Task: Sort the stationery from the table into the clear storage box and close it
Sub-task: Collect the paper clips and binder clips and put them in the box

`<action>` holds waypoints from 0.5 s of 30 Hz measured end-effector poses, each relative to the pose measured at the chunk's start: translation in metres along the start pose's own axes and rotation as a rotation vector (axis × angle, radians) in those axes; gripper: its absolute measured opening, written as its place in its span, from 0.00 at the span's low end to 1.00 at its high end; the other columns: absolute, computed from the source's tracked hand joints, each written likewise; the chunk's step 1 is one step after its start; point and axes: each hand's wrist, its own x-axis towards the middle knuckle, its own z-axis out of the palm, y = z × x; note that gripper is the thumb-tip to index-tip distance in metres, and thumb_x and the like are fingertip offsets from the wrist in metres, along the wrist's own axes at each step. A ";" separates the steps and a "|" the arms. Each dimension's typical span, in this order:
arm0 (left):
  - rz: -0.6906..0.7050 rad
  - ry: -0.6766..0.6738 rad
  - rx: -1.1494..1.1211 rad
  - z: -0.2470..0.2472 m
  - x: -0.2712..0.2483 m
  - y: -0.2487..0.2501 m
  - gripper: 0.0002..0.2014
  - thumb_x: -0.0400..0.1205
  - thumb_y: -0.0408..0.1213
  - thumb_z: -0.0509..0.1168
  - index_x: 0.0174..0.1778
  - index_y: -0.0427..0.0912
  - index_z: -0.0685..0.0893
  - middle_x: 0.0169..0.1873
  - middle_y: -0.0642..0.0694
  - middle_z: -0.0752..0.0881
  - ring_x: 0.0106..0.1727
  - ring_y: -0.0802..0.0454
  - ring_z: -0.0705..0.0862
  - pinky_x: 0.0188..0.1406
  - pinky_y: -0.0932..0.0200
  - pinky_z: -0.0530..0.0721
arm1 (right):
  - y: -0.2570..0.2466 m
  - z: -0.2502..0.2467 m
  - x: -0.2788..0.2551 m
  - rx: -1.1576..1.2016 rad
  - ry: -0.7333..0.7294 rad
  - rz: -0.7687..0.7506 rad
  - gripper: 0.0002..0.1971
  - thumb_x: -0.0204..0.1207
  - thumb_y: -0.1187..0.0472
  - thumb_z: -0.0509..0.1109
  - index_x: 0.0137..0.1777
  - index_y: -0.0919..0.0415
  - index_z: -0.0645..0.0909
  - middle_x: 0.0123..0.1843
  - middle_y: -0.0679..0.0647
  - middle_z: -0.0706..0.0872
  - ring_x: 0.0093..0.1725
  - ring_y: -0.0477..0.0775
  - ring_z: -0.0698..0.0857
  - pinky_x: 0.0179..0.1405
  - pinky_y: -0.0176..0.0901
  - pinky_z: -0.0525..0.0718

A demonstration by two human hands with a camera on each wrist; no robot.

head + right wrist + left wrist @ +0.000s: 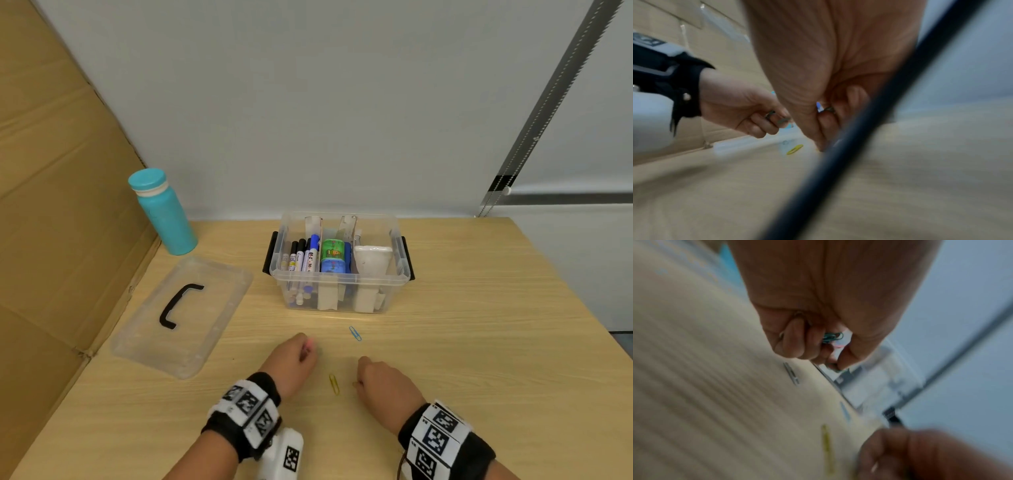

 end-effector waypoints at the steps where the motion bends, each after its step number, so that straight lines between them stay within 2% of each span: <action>1: -0.053 0.004 -0.171 -0.005 -0.001 -0.002 0.11 0.86 0.40 0.55 0.38 0.44 0.72 0.30 0.51 0.72 0.30 0.56 0.70 0.31 0.62 0.70 | 0.002 0.000 0.000 0.048 -0.006 0.000 0.07 0.81 0.61 0.56 0.55 0.60 0.73 0.56 0.60 0.84 0.55 0.61 0.84 0.41 0.43 0.72; 3: -0.175 0.015 -0.607 -0.014 -0.005 -0.004 0.12 0.85 0.35 0.51 0.35 0.43 0.71 0.28 0.50 0.69 0.25 0.57 0.66 0.23 0.63 0.65 | 0.006 -0.001 0.001 0.136 -0.027 -0.001 0.02 0.78 0.58 0.60 0.46 0.56 0.71 0.51 0.58 0.83 0.50 0.59 0.83 0.43 0.44 0.75; 5: -0.236 0.001 -1.044 -0.021 -0.008 -0.007 0.12 0.82 0.32 0.49 0.33 0.42 0.70 0.26 0.48 0.69 0.21 0.57 0.64 0.18 0.64 0.61 | 0.008 -0.001 0.002 0.172 -0.068 -0.004 0.05 0.76 0.57 0.62 0.42 0.55 0.69 0.46 0.54 0.80 0.45 0.56 0.79 0.45 0.45 0.77; 8: -0.232 -0.040 -1.392 -0.028 -0.014 -0.010 0.10 0.80 0.38 0.51 0.34 0.41 0.69 0.26 0.48 0.71 0.19 0.57 0.64 0.15 0.65 0.62 | 0.011 -0.002 0.002 0.230 -0.103 -0.049 0.12 0.77 0.57 0.62 0.35 0.50 0.63 0.40 0.49 0.76 0.40 0.51 0.75 0.38 0.39 0.72; 10: -0.228 -0.038 -1.441 -0.031 -0.015 -0.013 0.14 0.82 0.44 0.53 0.32 0.42 0.71 0.26 0.48 0.72 0.19 0.57 0.65 0.14 0.65 0.63 | 0.013 -0.008 -0.001 0.382 -0.133 -0.078 0.12 0.79 0.58 0.62 0.34 0.50 0.65 0.35 0.45 0.73 0.34 0.43 0.71 0.34 0.33 0.69; 11: -0.234 -0.031 -1.423 -0.031 -0.016 -0.015 0.17 0.84 0.47 0.53 0.31 0.43 0.72 0.26 0.48 0.72 0.19 0.57 0.65 0.14 0.65 0.63 | 0.014 -0.011 -0.002 0.543 -0.146 -0.061 0.12 0.80 0.59 0.60 0.34 0.52 0.67 0.33 0.45 0.72 0.31 0.42 0.69 0.32 0.32 0.68; 13: -0.256 -0.020 -1.347 -0.031 -0.016 -0.019 0.18 0.86 0.47 0.54 0.32 0.44 0.72 0.25 0.49 0.71 0.19 0.58 0.64 0.14 0.66 0.63 | 0.016 -0.016 -0.004 1.044 -0.200 0.032 0.11 0.81 0.63 0.55 0.35 0.57 0.68 0.32 0.50 0.71 0.27 0.45 0.67 0.25 0.35 0.65; 15: -0.275 -0.013 -1.218 -0.030 -0.017 -0.022 0.16 0.87 0.45 0.54 0.34 0.44 0.72 0.24 0.50 0.68 0.19 0.58 0.62 0.15 0.66 0.62 | 0.019 -0.018 -0.004 1.542 -0.271 0.056 0.09 0.77 0.65 0.50 0.37 0.60 0.68 0.31 0.55 0.70 0.24 0.48 0.65 0.21 0.39 0.58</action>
